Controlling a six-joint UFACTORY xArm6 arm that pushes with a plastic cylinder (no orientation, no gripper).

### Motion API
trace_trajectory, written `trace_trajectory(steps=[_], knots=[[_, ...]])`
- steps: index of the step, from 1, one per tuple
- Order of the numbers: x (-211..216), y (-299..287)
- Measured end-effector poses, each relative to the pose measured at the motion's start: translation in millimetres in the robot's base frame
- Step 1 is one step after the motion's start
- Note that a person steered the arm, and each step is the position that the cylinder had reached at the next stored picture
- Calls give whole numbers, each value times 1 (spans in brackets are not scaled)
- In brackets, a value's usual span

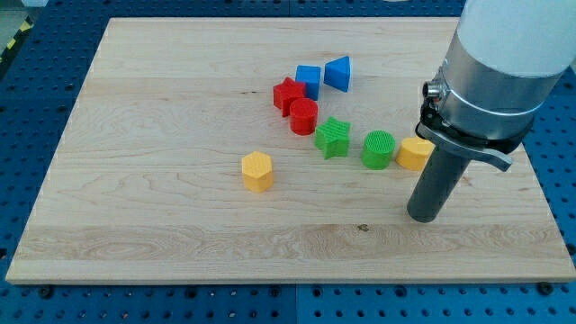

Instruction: Move the yellow hexagon to the left of the blue cube

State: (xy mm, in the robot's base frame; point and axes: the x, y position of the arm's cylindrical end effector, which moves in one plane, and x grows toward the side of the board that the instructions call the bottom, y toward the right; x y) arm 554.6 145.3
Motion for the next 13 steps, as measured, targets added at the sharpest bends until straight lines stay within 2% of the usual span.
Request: trace_trajectory(steps=[2,4,7,8,10,13], knots=[[7,-14],[6,-100],[3,-136],[-3,-156],[-44,-197],[-54,-202]])
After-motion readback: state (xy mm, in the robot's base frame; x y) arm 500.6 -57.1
